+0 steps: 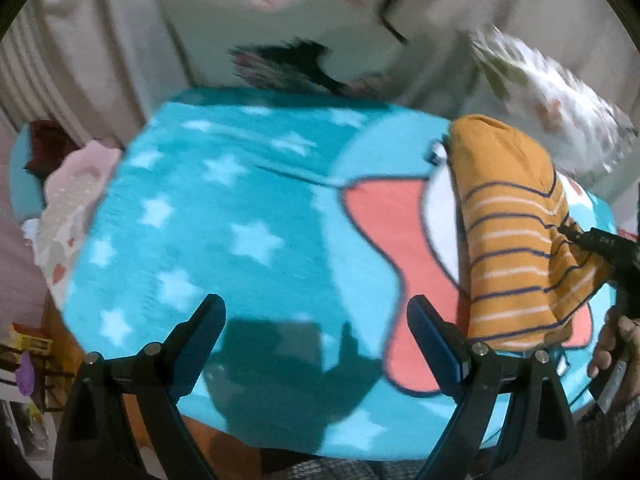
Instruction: Fold small clothes
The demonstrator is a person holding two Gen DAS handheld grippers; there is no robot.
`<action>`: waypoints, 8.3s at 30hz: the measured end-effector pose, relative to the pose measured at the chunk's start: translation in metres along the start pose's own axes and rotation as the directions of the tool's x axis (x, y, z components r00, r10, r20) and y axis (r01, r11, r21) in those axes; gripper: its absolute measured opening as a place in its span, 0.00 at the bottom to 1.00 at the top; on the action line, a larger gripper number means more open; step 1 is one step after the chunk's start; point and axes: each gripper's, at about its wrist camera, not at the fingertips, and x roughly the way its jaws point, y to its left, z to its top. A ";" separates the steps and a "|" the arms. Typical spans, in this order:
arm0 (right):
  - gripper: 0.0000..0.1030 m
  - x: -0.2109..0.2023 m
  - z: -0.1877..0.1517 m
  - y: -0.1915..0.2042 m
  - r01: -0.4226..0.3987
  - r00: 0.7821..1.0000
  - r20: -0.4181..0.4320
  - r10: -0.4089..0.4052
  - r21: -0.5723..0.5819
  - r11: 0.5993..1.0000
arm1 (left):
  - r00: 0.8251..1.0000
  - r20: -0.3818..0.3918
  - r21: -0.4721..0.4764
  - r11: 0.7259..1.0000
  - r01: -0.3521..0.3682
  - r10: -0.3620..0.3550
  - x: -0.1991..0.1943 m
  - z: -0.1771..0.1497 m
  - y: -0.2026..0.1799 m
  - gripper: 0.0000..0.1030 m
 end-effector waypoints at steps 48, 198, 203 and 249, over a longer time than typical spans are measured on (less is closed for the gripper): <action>0.28 -0.034 -0.005 -0.071 -0.099 0.994 -0.058 0.094 -0.098 0.990 | 0.992 -0.129 0.145 0.989 0.010 0.009 0.109 -0.056 -0.160 0.89; 0.68 -0.107 -0.234 0.063 0.373 0.927 0.176 -0.331 -0.347 0.861 | 0.984 0.162 0.108 0.992 0.060 -0.077 -0.070 -0.159 -0.004 1.00; 0.68 -0.111 -0.233 0.057 0.387 0.921 0.181 -0.344 -0.337 0.858 | 0.986 0.137 0.119 0.990 0.080 -0.097 -0.065 -0.160 -0.011 1.00; 0.72 -0.087 -0.215 0.072 0.415 0.910 0.174 -0.377 -0.391 0.822 | 0.995 0.027 0.097 0.991 0.093 -0.096 -0.016 -0.138 -0.019 1.00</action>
